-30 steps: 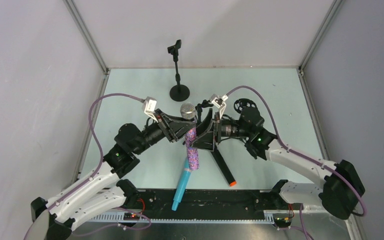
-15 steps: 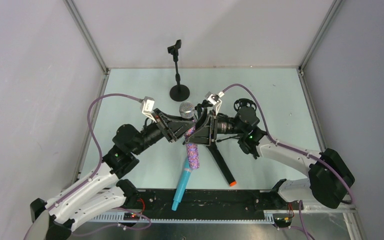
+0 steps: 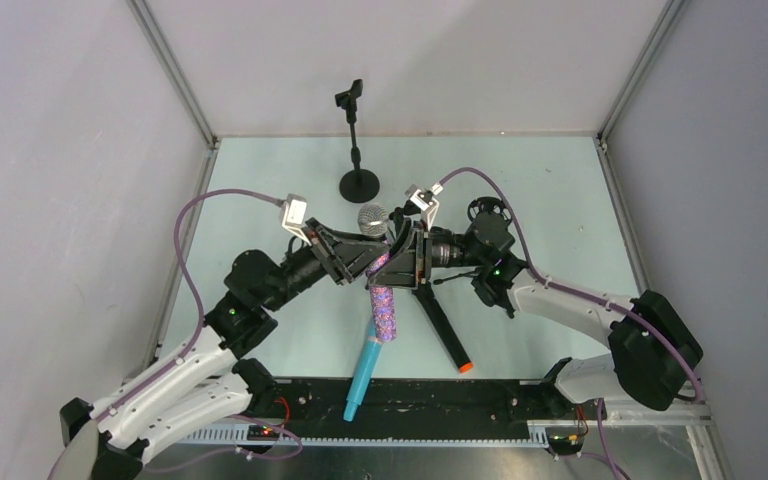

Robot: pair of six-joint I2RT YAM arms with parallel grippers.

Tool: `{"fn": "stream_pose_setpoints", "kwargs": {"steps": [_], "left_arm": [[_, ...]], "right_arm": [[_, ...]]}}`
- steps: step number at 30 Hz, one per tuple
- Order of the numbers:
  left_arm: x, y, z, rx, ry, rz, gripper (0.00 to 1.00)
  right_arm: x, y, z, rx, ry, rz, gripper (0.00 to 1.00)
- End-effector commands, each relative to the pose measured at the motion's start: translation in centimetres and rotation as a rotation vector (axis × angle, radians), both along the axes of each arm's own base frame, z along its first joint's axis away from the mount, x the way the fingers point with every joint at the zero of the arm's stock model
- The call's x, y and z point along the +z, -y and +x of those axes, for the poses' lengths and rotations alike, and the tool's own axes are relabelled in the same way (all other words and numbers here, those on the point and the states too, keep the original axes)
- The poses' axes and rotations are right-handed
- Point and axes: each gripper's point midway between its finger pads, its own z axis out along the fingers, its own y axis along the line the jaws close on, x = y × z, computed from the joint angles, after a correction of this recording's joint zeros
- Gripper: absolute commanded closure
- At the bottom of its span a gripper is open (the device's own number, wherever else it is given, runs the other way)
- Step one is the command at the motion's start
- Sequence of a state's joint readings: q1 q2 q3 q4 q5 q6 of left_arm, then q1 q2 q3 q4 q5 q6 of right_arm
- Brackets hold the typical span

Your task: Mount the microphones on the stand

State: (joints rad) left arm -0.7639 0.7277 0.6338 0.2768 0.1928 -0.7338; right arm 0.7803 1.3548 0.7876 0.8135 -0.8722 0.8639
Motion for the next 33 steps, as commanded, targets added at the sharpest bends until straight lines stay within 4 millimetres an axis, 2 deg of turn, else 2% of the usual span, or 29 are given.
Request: {"fn": "stream_pose_setpoints", "kwargs": {"steps": [1, 2, 3, 4, 6, 14, 21, 27, 33], "left_arm": [[2.4, -0.5, -0.4, 0.008, 0.070, -0.068, 0.68], [2.4, -0.5, -0.3, 0.015, 0.070, -0.069, 0.56], [2.3, -0.6, -0.2, 0.019, 0.068, -0.068, 0.32], [2.2, -0.6, -0.1, 0.027, 0.064, -0.069, 0.13], [2.0, -0.7, 0.3, 0.045, 0.049, -0.073, 0.02], [0.8, -0.9, 1.5, 0.098, -0.014, -0.082, 0.00], [-0.7, -1.9, 2.6, 0.181, -0.066, -0.099, 0.00], [-3.1, -2.8, 3.3, 0.247, -0.134, -0.108, 0.00], [-6.9, -2.9, 3.7, 0.271, -0.235, -0.090, 0.00]], "right_arm": [[2.2, -0.1, -0.1, 0.019, 0.041, 0.046, 1.00], [2.1, -0.1, 0.0, 0.013, 0.051, 0.044, 1.00], [1.9, -0.1, 0.1, 0.006, 0.056, 0.036, 1.00], [1.9, 0.0, 0.2, -0.004, 0.053, 0.028, 1.00], [1.7, 0.1, 0.4, -0.024, 0.063, 0.016, 1.00], [1.4, 0.9, 1.5, -0.107, 0.108, -0.023, 1.00], [1.4, 3.5, 4.4, -0.247, 0.149, -0.071, 1.00], [1.8, 6.0, 5.9, -0.352, 0.187, -0.102, 1.00], [2.2, 8.0, 6.9, -0.418, 0.203, -0.120, 1.00]]}}
